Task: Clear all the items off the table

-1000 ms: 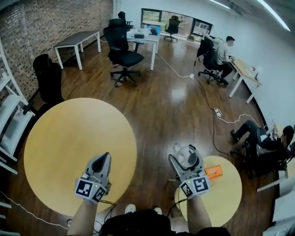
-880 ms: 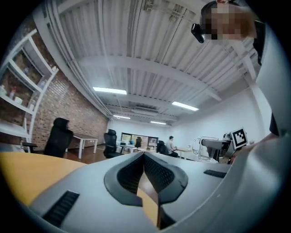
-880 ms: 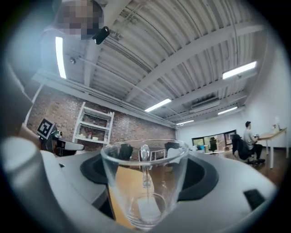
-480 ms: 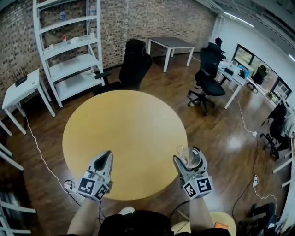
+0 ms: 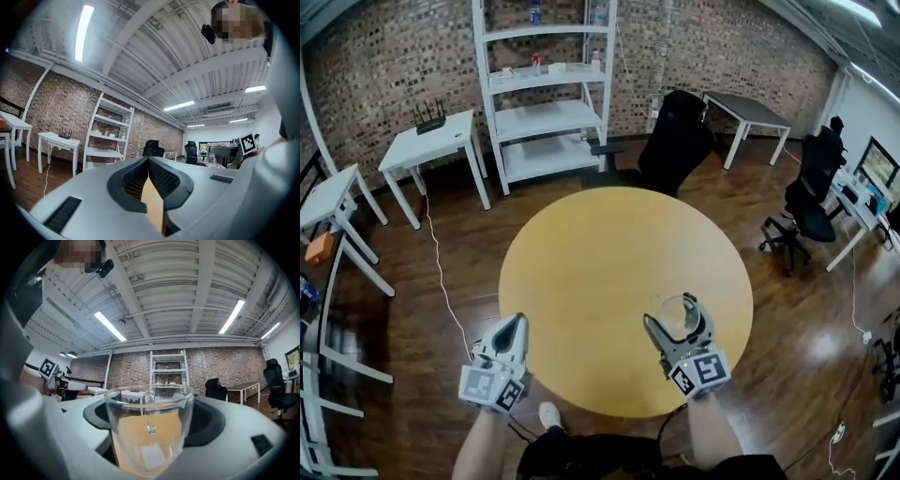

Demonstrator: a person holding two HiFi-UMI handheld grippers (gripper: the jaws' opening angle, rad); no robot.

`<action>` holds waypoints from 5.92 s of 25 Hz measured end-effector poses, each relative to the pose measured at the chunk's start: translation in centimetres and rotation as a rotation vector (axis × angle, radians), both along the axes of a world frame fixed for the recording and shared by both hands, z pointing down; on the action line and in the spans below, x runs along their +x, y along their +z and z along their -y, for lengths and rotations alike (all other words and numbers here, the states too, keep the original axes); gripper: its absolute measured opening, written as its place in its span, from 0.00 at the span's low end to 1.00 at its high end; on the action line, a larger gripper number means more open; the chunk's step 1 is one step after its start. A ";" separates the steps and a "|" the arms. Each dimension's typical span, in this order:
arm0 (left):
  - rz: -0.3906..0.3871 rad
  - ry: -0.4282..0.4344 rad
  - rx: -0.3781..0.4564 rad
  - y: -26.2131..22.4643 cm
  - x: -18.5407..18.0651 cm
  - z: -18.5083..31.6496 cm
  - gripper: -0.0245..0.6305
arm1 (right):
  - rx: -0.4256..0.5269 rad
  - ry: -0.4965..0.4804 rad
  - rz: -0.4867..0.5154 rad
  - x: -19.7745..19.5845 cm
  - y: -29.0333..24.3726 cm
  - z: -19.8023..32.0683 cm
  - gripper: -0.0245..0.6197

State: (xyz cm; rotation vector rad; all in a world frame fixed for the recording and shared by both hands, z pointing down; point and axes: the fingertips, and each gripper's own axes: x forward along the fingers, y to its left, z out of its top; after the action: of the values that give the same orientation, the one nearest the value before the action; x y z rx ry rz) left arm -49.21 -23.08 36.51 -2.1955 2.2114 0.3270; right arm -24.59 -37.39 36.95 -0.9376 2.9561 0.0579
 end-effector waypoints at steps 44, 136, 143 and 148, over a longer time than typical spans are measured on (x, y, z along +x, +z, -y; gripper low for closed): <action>-0.255 -0.190 -0.344 19.0 -19.8 4.3 0.04 | -0.239 -0.159 -0.147 -29.2 24.6 7.3 0.69; -0.159 1.442 -0.014 -1.9 47.9 -0.4 0.04 | 0.161 1.578 0.069 40.1 -2.9 -41.4 0.39; -0.126 1.595 -0.053 -0.2 55.1 -5.3 0.04 | 0.093 1.798 0.076 43.4 0.1 -49.7 0.39; -0.048 1.734 -0.071 0.5 62.6 -11.4 0.07 | 0.101 1.881 0.100 47.5 0.8 -55.4 0.39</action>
State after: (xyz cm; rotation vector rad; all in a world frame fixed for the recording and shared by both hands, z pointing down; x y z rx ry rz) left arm 13.34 -11.68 37.01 -3.3528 -0.2528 0.2145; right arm 22.88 18.03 37.78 -2.8812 0.9555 0.1684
